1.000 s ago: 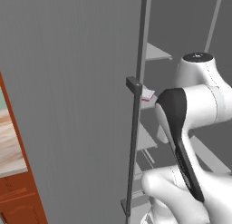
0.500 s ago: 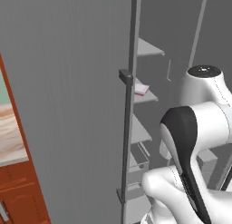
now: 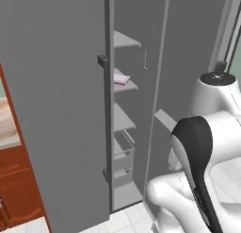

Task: The ice cube tray has been filled with water. Take the tray and place it in the freezer to make ice. Close the freezer door after placing the tray.

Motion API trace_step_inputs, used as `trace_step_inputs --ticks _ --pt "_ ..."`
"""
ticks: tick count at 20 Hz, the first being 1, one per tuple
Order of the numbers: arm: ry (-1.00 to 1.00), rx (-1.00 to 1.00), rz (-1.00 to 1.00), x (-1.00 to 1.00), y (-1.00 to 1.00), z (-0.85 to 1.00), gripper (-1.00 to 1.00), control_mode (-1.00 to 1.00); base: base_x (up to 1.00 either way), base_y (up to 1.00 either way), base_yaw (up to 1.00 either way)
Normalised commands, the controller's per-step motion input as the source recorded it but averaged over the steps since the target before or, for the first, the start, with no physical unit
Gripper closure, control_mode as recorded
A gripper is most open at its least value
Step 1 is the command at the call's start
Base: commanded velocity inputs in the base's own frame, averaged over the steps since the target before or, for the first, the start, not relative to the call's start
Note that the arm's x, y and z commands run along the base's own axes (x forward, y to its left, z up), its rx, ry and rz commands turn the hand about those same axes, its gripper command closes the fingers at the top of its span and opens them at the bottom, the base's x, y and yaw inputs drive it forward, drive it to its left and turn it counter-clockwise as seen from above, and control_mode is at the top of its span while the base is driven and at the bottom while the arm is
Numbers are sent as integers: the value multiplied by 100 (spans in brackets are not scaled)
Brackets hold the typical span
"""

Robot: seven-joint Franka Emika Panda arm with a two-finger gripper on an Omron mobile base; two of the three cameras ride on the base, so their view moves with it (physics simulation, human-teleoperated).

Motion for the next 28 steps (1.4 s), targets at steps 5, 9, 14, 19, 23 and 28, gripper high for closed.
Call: trace_step_inputs --ticks 5,9,14,19,23,28 --pt "0 0 0 0 0 0 -100 100 -47 -30 -12" --pt "0 0 0 0 0 0 -100 100 -30 -39 -6" --pt "0 0 0 0 0 0 -100 100 -9 -67 0" --pt "0 0 0 0 0 0 -100 100 -1 -84 0" --pt "0 0 0 0 0 0 -100 100 -14 -95 0" --pt "0 0 0 0 0 0 -100 100 -14 -97 0"
